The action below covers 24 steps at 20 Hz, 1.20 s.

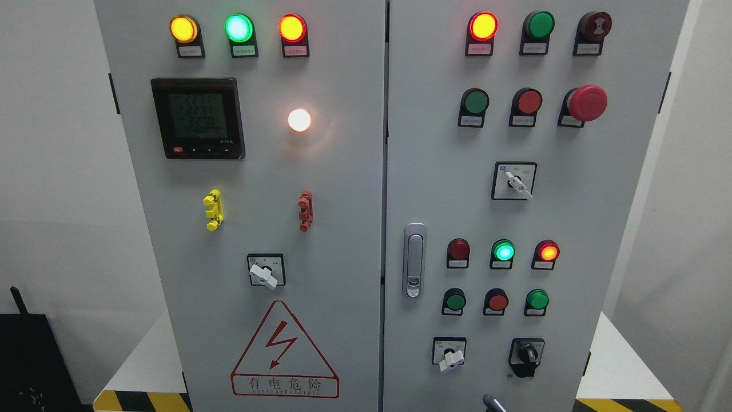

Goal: Press green start button

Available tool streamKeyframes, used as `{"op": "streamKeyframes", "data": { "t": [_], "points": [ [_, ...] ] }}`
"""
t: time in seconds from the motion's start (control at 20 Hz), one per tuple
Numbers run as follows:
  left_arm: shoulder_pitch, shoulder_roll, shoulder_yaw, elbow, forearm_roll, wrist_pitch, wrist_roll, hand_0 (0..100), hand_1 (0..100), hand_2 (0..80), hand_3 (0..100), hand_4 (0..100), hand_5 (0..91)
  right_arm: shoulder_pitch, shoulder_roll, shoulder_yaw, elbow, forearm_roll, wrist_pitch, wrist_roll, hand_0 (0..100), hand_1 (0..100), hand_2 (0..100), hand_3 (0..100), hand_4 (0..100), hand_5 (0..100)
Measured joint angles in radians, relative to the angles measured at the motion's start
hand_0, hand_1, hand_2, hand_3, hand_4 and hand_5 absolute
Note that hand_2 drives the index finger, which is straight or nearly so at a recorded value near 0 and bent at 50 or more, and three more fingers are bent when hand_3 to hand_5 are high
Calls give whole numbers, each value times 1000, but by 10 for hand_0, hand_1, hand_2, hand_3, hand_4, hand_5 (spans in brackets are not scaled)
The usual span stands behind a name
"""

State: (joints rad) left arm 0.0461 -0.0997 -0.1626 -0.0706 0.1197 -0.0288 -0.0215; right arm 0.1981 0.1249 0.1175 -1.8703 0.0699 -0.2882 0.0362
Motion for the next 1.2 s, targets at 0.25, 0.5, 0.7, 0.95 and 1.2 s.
{"op": "streamKeyframes", "data": {
  "t": [0.25, 0.5, 0.7, 0.95, 1.2],
  "points": [
    [0, 0, 0, 0, 0, 0, 0, 120, 556, 0, 0, 0, 0, -36, 0, -20, 4, 72, -7, -18, 35, 268, 0, 267, 224, 16],
    [0, 0, 0, 0, 0, 0, 0, 120, 556, 0, 0, 0, 0, -72, 0, -49, 15, 200, -58, -35, 90, 297, 0, 394, 329, 149],
    [0, 0, 0, 0, 0, 0, 0, 120, 556, 0, 0, 0, 0, -99, 0, -70, 23, 327, -91, -50, 268, 310, 0, 509, 462, 299],
    [0, 0, 0, 0, 0, 0, 0, 120, 556, 0, 0, 0, 0, -129, 1, -102, 29, 506, -118, -82, 366, 316, 0, 539, 500, 366],
    [0, 0, 0, 0, 0, 0, 0, 120, 556, 0, 0, 0, 0, -165, 1, -135, 32, 652, -133, -99, 426, 319, 0, 543, 518, 410]
  ]
}}
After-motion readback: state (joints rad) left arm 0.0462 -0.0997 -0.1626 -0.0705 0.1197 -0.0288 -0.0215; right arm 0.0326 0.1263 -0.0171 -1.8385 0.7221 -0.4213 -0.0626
